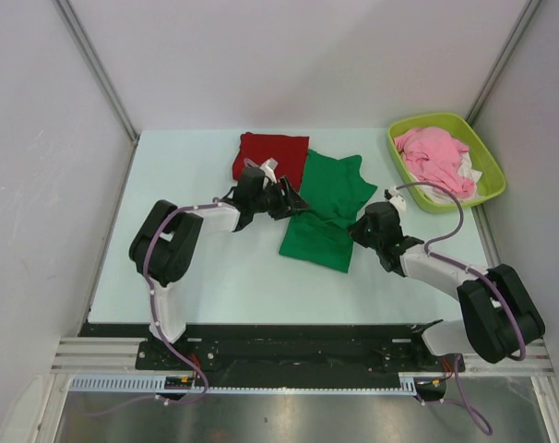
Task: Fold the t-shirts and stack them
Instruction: Fold the tshirt
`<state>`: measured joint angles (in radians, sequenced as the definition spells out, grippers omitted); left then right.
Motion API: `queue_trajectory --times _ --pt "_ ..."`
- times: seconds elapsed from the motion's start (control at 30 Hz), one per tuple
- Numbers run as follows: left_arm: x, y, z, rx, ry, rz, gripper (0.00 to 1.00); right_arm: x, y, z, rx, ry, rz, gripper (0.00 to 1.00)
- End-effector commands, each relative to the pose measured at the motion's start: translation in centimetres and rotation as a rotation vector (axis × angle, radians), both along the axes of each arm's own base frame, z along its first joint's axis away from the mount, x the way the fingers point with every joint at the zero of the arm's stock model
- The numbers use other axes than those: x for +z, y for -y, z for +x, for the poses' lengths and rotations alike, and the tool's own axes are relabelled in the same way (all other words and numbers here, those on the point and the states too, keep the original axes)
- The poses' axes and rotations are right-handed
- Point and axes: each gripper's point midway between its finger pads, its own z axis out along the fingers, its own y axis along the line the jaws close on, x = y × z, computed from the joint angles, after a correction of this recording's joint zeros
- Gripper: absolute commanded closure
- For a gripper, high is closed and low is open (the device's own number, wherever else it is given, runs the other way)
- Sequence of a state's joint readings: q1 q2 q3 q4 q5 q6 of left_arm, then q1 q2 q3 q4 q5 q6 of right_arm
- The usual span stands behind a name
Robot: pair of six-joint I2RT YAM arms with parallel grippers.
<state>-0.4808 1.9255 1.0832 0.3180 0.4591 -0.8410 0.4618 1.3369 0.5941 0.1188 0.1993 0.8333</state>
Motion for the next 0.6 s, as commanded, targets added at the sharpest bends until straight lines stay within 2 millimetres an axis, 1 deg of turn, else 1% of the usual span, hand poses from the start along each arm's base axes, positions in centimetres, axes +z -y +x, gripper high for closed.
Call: queue_trajectory --times 0.0,0.03,0.07,0.1,0.13,0.17,0.2,0.23,0.27,0.3,0.33,0.37,0.4,0.43,0.47,0.5,0.53,0.57 --pt "0.4 0.7 2.4 -0.010 0.023 0.000 0.30 2.7 -0.1 4.3 -0.040 0.084 0.018 1.00" --pt "1.5 0.6 3.8 0.005 0.049 -0.008 0.25 3.0 0.7 5.4 -0.069 0.088 0.015 0.85" --pt "1.1 0.5 4.5 0.010 0.039 -0.007 0.09 3.9 0.9 6.7 -0.094 0.109 0.020 0.65" --pt "1.5 0.3 5.3 0.015 0.040 -0.015 0.03 3.8 1.4 7.8 -0.120 0.117 0.005 0.47" --pt "3.0 -0.2 6.9 0.032 0.069 -0.036 0.00 4.1 2.6 8.9 -0.168 0.129 -0.010 0.15" --pt "3.2 -0.7 7.4 0.041 0.062 -0.036 0.00 4.5 3.0 9.5 -0.184 0.135 -0.009 0.06" --pt "4.0 -1.2 8.0 0.050 0.075 -0.039 0.00 5.5 3.3 10.3 -0.192 0.158 -0.006 0.00" --pt "4.6 -2.1 8.6 0.070 0.089 -0.031 0.00 6.2 4.1 10.7 -0.228 0.182 -0.027 0.00" --pt "4.8 -2.6 8.4 0.074 0.090 -0.019 0.00 6.4 4.5 10.5 -0.239 0.182 -0.044 0.01" --pt "6.5 -3.1 8.0 0.076 0.121 -0.025 0.00 6.8 4.9 10.2 -0.244 0.184 -0.056 0.00" --pt "5.5 -3.7 6.7 0.075 0.098 -0.008 0.00 7.9 5.3 9.7 -0.252 0.196 -0.056 0.00" --pt "5.2 -4.2 5.9 0.084 0.100 0.011 0.00 7.4 5.3 8.6 -0.240 0.156 -0.074 0.00" --pt "7.2 -4.6 4.7 0.086 0.138 0.001 0.01 7.5 5.1 8.0 -0.223 0.144 -0.086 0.00" --pt "4.7 -5.4 2.4 0.088 0.080 0.030 0.00 8.1 4.9 7.1 -0.211 0.149 -0.086 0.00" --pt "4.6 -5.8 1.3 0.100 0.082 0.034 0.00 6.9 4.5 5.4 -0.183 0.085 -0.113 0.00" --pt "4.0 -6.1 0.0 0.096 0.069 0.043 0.00 6.6 4.2 4.5 -0.162 0.069 -0.116 0.00" --pt "2.8 -6.6 -2.5 0.091 0.039 0.063 0.00 6.6 4.0 3.2 -0.149 0.060 -0.106 0.00" --pt "2.1 -6.8 -3.6 0.097 0.032 0.072 0.00 5.8 3.3 1.6 -0.117 0.028 -0.120 0.00"
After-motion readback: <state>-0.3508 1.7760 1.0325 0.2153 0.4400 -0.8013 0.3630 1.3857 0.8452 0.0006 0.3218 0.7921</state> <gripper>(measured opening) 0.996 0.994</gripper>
